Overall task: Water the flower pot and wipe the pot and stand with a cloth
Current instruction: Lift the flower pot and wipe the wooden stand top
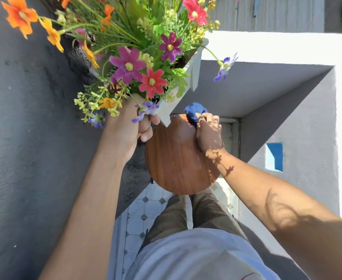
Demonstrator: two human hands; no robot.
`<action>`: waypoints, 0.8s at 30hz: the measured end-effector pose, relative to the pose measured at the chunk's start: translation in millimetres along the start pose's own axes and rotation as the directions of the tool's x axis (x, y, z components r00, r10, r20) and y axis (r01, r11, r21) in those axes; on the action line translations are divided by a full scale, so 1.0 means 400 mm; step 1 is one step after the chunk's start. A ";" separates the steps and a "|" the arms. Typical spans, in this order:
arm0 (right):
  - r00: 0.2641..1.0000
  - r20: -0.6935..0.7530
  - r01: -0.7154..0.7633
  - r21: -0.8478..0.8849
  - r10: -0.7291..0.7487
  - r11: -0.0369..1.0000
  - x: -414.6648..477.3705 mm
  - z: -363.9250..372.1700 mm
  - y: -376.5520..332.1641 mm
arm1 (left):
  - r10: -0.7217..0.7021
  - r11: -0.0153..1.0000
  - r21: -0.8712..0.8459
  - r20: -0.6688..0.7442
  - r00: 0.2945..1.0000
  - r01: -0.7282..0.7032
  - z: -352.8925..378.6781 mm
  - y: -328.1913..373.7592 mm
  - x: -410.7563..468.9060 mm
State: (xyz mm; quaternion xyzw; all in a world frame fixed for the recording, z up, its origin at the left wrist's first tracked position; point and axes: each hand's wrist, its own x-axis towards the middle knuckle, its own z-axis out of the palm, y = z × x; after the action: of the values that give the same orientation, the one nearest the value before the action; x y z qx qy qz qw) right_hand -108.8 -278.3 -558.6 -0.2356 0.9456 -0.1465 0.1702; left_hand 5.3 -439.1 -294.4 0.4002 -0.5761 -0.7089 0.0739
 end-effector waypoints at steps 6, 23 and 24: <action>0.955 0.024 0.295 0.042 -0.297 0.954 -0.175 0.102 -0.091 | -0.014 0.999 -0.031 -0.022 1.000 0.014 0.001 -0.006 0.000; 0.987 -0.151 0.072 0.115 -0.054 0.991 -0.113 0.023 0.078 | -0.064 0.998 -0.004 -0.078 0.995 0.063 0.010 -0.035 -0.022; 0.985 -0.171 -0.006 0.172 0.036 0.985 -0.097 0.014 0.099 | -0.066 0.998 -0.004 -0.076 0.995 0.066 0.009 -0.040 -0.025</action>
State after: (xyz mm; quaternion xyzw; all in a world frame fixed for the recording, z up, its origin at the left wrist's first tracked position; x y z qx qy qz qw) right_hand -90.0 -226.6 -568.2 -0.1964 0.9431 -0.2454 0.1082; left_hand 15.2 -425.4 -303.5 0.4455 -0.5591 -0.6955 0.0726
